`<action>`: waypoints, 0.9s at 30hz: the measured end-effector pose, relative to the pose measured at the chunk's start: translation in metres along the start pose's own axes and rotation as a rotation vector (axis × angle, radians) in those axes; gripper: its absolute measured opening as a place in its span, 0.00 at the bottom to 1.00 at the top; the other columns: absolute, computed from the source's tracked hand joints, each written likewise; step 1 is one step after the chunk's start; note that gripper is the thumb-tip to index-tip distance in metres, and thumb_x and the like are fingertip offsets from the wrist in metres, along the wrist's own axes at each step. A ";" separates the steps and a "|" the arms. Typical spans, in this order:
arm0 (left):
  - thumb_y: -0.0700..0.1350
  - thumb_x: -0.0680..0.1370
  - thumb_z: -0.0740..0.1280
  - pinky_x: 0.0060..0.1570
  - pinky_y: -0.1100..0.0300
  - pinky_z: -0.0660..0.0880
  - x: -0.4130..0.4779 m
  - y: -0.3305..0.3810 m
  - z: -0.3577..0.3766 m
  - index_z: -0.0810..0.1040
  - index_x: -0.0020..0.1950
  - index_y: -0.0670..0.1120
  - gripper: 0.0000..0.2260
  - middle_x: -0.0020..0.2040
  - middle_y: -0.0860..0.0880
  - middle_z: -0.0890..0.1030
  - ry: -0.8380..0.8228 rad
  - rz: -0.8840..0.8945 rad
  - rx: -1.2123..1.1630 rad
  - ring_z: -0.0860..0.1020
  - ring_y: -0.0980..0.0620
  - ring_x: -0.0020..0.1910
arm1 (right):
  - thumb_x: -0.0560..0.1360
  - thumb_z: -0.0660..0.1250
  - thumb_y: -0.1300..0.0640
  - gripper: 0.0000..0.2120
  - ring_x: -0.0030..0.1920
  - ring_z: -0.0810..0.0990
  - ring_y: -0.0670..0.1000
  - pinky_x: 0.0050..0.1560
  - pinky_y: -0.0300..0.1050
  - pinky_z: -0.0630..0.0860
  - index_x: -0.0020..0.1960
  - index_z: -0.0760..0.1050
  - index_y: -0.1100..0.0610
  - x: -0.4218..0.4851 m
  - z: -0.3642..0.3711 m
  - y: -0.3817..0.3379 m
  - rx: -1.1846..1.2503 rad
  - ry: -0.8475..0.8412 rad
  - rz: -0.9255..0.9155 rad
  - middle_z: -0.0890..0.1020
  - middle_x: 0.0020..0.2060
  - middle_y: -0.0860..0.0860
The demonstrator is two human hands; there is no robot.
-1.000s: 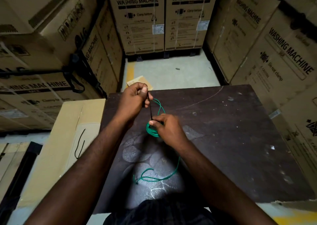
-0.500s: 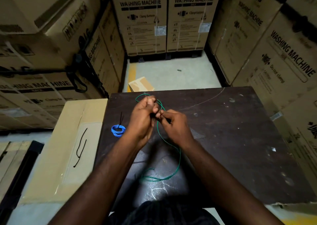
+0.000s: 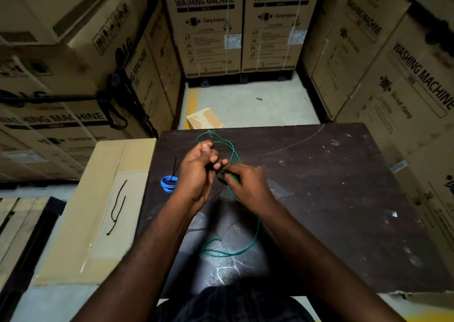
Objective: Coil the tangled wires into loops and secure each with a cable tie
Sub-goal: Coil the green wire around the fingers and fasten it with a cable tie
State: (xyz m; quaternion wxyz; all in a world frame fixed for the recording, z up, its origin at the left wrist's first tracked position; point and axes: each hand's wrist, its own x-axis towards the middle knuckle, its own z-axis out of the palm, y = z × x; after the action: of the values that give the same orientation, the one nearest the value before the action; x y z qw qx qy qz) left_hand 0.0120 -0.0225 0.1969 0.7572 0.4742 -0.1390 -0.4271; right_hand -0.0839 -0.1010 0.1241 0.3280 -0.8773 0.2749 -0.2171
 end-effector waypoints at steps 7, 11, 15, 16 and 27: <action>0.39 0.83 0.52 0.36 0.61 0.65 -0.004 -0.010 0.008 0.70 0.47 0.44 0.09 0.26 0.54 0.67 0.068 -0.047 0.028 0.61 0.59 0.22 | 0.73 0.62 0.56 0.10 0.47 0.80 0.55 0.51 0.50 0.67 0.48 0.81 0.51 -0.008 0.012 -0.001 -0.157 0.024 0.092 0.84 0.41 0.52; 0.38 0.83 0.52 0.31 0.63 0.61 -0.009 -0.020 0.013 0.69 0.44 0.44 0.11 0.23 0.55 0.66 0.050 -0.035 0.173 0.61 0.60 0.21 | 0.70 0.64 0.62 0.07 0.47 0.80 0.58 0.52 0.49 0.65 0.43 0.79 0.53 -0.008 0.013 0.000 -0.163 0.012 0.152 0.83 0.41 0.52; 0.38 0.83 0.52 0.28 0.67 0.63 -0.009 -0.025 0.009 0.69 0.44 0.45 0.10 0.23 0.56 0.67 0.044 -0.013 0.167 0.63 0.60 0.22 | 0.70 0.62 0.57 0.08 0.44 0.81 0.59 0.44 0.48 0.73 0.41 0.80 0.54 -0.004 0.016 0.000 -0.034 -0.004 0.164 0.84 0.38 0.56; 0.39 0.83 0.53 0.29 0.66 0.64 -0.007 -0.024 0.006 0.69 0.45 0.45 0.09 0.24 0.55 0.68 0.045 -0.004 0.147 0.64 0.60 0.23 | 0.70 0.62 0.55 0.09 0.43 0.81 0.58 0.41 0.47 0.73 0.41 0.80 0.54 -0.002 0.018 0.001 -0.004 -0.015 0.164 0.84 0.38 0.57; 0.43 0.80 0.64 0.55 0.67 0.71 0.012 -0.064 -0.090 0.77 0.61 0.43 0.11 0.56 0.48 0.80 -0.014 0.111 0.996 0.78 0.51 0.56 | 0.79 0.63 0.61 0.08 0.24 0.73 0.42 0.29 0.36 0.71 0.48 0.79 0.64 0.002 0.034 0.009 0.677 -0.006 0.495 0.81 0.33 0.51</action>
State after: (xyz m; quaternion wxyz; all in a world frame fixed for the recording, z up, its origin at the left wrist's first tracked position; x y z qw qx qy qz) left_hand 0.0415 0.0106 0.0946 0.4595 0.7672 -0.3560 -0.2712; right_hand -0.0664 -0.0923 0.0945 0.6410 -0.6280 0.3897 -0.2070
